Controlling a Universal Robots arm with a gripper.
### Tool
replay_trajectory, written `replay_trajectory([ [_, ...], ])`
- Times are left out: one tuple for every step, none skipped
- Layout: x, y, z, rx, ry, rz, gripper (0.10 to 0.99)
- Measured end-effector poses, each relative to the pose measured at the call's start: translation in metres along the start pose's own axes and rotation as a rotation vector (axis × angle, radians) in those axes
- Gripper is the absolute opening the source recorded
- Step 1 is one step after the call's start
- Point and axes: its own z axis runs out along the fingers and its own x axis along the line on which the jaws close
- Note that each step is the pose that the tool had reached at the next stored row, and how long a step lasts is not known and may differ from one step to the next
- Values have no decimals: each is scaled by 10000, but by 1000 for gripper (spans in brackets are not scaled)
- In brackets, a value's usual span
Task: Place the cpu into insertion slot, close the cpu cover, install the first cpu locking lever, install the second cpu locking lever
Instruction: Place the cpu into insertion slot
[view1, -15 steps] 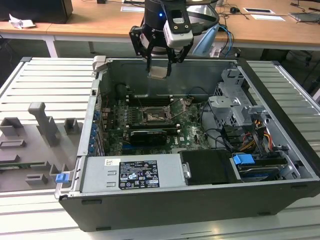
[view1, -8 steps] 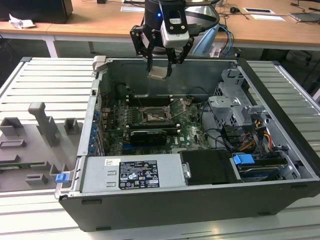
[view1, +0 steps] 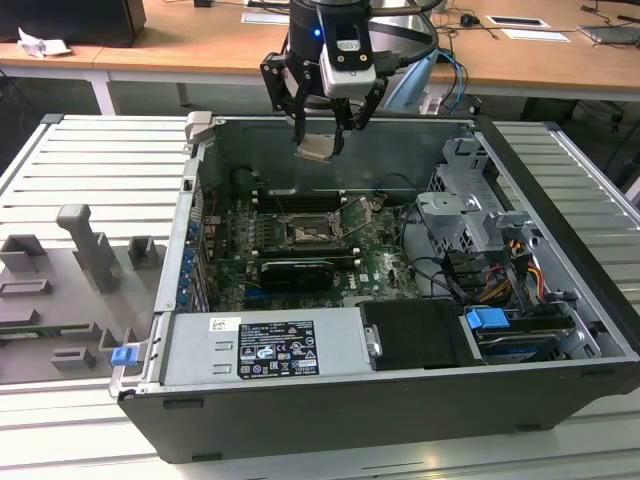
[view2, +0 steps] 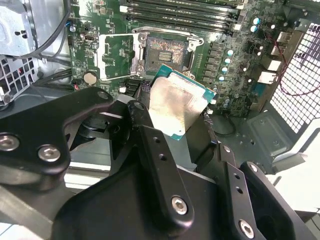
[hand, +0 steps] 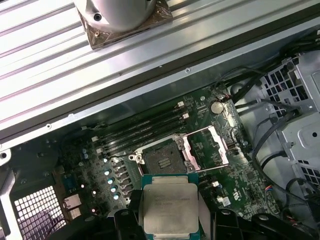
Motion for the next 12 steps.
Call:
replay_trajectory([
  [0, 0, 0, -1, -1, 14, 529],
  [0, 0, 1, -1, -3, 31, 529],
  [0, 0, 1, -1, -4, 49, 529],
  [0, 0, 1, -2, -6, 73, 529],
  [0, 0, 1, -4, -10, 103, 529],
  [0, 0, 1, -4, -11, 127, 529],
  [0, 0, 1, -5, -14, 155, 529],
  [0, 0, 1, -5, -16, 182, 529],
  [0, 0, 1, -6, -19, 209, 529],
  [0, 0, 1, -6, -21, 234, 529],
  [0, 0, 1, -6, -24, 265, 529],
  [0, 0, 1, -7, -26, 294, 529],
])
